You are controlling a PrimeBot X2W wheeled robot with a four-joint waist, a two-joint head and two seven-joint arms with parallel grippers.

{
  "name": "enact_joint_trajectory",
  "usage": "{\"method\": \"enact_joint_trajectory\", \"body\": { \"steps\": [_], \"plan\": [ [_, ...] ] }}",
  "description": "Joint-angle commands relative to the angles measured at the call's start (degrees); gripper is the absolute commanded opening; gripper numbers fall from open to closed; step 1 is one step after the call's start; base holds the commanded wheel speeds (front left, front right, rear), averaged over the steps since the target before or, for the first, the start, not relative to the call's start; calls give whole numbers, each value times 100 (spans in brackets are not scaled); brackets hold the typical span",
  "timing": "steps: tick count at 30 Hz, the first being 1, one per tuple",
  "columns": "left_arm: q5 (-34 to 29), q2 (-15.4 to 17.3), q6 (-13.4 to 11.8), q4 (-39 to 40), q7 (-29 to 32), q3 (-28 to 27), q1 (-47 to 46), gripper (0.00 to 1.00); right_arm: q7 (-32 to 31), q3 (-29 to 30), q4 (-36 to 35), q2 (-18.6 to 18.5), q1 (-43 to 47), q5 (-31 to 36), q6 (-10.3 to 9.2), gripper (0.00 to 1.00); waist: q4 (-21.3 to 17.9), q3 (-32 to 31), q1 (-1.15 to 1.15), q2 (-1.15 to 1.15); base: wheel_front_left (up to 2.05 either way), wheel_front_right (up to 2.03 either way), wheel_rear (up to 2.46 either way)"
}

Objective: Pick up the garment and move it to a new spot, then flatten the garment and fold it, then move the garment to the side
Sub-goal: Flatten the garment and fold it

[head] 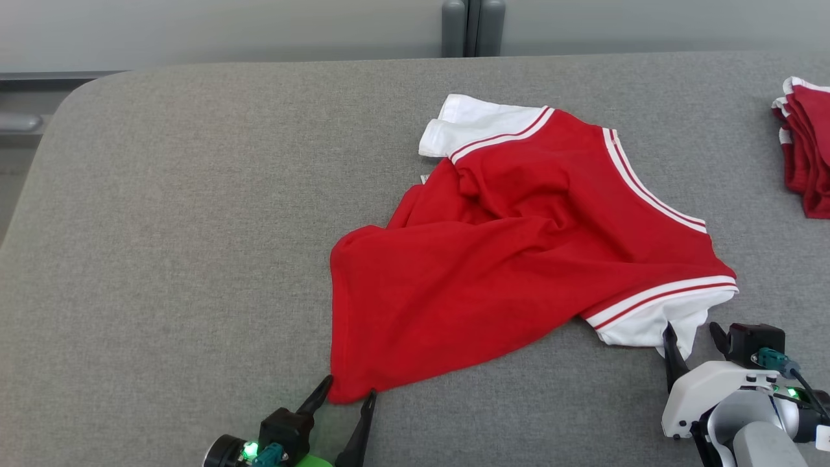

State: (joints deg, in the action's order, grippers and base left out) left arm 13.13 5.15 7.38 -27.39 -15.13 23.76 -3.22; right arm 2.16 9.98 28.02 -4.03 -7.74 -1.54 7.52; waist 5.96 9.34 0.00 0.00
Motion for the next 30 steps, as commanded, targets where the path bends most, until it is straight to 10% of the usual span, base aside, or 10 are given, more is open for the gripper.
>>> {"method": "enact_joint_trajectory", "body": {
  "steps": [1,3,7,17,30],
  "plan": [
    [11,44,18,-104,0,-18,-150,100,-59,-52,-11,-11,-54,-68,-7,100,-19,34,0,0,0,0,0],
    [12,39,18,-241,1,18,-206,72,-126,-105,-26,-6,-59,-155,-6,87,-29,33,0,0,0,0,0],
    [70,31,18,-551,2,162,-328,0,-254,-110,-60,-3,-84,-498,-8,0,-42,-11,0,0,0,0,0],
    [457,203,18,83,1,-115,-206,0,-632,-269,-1249,-102,160,-2269,-7,0,-56,-444,0,0,0,0,0],
    [799,1138,-138,4821,1376,-743,-239,0,-2532,990,-5638,-2,41,-4125,-5,0,-153,-817,0,0,0,0,0]
  ]
}}
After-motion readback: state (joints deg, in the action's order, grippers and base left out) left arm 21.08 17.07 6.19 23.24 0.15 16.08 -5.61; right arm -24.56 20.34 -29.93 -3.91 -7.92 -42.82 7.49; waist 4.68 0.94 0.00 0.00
